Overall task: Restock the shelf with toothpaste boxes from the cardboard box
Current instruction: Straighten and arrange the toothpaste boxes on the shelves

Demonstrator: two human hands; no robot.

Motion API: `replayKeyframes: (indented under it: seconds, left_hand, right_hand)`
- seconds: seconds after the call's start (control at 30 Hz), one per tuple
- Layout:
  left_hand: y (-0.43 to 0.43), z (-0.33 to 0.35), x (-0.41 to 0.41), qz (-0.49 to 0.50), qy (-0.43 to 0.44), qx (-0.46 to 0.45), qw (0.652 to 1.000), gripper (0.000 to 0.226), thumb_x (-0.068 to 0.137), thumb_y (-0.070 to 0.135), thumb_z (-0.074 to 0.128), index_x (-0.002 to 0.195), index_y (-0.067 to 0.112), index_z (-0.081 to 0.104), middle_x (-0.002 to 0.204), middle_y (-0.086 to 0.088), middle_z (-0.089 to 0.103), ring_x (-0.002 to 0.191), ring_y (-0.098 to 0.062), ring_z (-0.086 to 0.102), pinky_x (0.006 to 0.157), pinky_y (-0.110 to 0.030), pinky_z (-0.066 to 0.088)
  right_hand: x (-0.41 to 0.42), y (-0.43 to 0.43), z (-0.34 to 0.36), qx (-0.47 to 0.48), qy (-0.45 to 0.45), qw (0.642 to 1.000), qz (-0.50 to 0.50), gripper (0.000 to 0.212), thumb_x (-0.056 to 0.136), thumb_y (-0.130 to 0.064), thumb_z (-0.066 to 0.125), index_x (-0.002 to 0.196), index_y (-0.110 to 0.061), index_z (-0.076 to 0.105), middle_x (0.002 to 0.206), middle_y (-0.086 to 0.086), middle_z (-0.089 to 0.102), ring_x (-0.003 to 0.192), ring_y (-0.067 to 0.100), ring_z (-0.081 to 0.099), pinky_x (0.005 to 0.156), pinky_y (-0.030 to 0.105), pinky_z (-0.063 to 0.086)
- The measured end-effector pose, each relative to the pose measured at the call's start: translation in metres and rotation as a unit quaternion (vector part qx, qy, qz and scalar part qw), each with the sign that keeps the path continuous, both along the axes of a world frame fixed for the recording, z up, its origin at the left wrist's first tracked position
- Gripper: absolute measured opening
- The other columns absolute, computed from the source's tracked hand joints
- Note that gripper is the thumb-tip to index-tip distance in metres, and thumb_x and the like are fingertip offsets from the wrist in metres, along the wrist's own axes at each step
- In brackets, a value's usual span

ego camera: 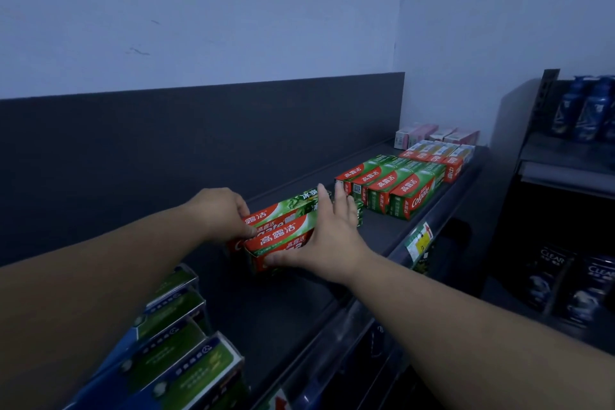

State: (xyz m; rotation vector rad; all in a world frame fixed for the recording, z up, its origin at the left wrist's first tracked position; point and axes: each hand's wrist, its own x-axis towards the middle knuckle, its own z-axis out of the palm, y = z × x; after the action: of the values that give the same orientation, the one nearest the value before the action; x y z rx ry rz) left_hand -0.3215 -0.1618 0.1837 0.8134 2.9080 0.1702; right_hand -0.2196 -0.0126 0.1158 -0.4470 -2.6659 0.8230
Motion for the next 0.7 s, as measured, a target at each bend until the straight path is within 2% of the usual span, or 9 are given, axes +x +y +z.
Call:
replayKeyframes:
  seconds: [0.07, 0.17, 0.33, 0.53, 0.63, 0.7]
  left_hand:
    - [0.0, 0.001, -0.002, 0.006, -0.002, 0.005, 1.0, 0.034, 0.086, 0.038, 0.067, 0.117, 0.024, 0.061, 0.117, 0.004, 0.061, 0.095, -0.009, 0.052, 0.075, -0.024, 0.043]
    - [-0.001, 0.0, -0.006, 0.014, 0.004, 0.014, 1.0, 0.037, 0.087, 0.039, 0.067, 0.119, 0.022, 0.062, 0.12, 0.003, 0.062, 0.104, -0.013, 0.056, 0.082, -0.026, 0.046]
    - [-0.007, 0.002, -0.007, 0.017, 0.003, 0.038, 0.999, 0.043, 0.093, 0.047, 0.054, 0.126, 0.021, 0.058, 0.126, 0.001, 0.06, 0.114, -0.017, 0.055, 0.09, -0.029, 0.045]
    - [-0.004, 0.01, 0.01, 0.011, 0.025, 0.061, 0.998, 0.05, 0.089, 0.05, 0.058, 0.131, 0.023, 0.054, 0.129, 0.0, 0.057, 0.113, -0.019, 0.055, 0.089, -0.03, 0.047]
    - [0.009, 0.014, 0.029, -0.011, 0.058, 0.061, 0.996, 0.05, 0.087, 0.052, 0.061, 0.128, 0.025, 0.056, 0.126, 0.002, 0.059, 0.109, -0.018, 0.057, 0.087, -0.029, 0.048]
    - [0.022, 0.015, 0.048, -0.032, 0.086, 0.065, 0.994, 0.049, 0.086, 0.052, 0.061, 0.127, 0.027, 0.057, 0.128, 0.001, 0.059, 0.113, -0.02, 0.056, 0.091, -0.029, 0.047]
  right_hand:
    - [-0.005, 0.001, 0.0, -0.01, -0.006, 1.0, 0.001, 0.144, 0.054, -0.07, 0.08, 0.154, -0.024, -0.012, 0.16, 0.001, -0.025, 0.147, 0.03, -0.022, 0.119, 0.049, 0.0]
    - [-0.014, 0.009, 0.001, -0.023, -0.016, 1.0, 0.001, 0.141, 0.057, -0.065, 0.082, 0.154, -0.023, -0.012, 0.16, 0.002, -0.025, 0.147, 0.028, -0.021, 0.119, 0.048, 0.001]
    - [-0.021, 0.021, 0.006, -0.026, -0.017, 0.999, 0.023, 0.132, 0.063, -0.051, 0.086, 0.155, -0.024, -0.005, 0.162, 0.001, -0.019, 0.149, 0.025, -0.015, 0.122, 0.044, 0.006]
    - [0.002, 0.03, 0.011, 0.025, -0.009, 1.0, 0.017, 0.115, 0.065, -0.055, 0.083, 0.154, -0.03, 0.015, 0.163, 0.0, 0.0, 0.149, 0.027, 0.0, 0.12, 0.045, 0.015]
    - [0.029, 0.037, 0.014, 0.061, -0.004, 0.998, 0.0, 0.11, 0.066, -0.06, 0.08, 0.153, -0.032, 0.018, 0.163, -0.001, 0.004, 0.149, 0.027, 0.005, 0.119, 0.045, 0.02]
    - [0.053, 0.044, 0.014, 0.07, -0.002, 0.997, -0.016, 0.107, 0.067, -0.061, 0.078, 0.153, -0.033, 0.02, 0.162, -0.002, 0.005, 0.148, 0.027, 0.008, 0.118, 0.045, 0.022]
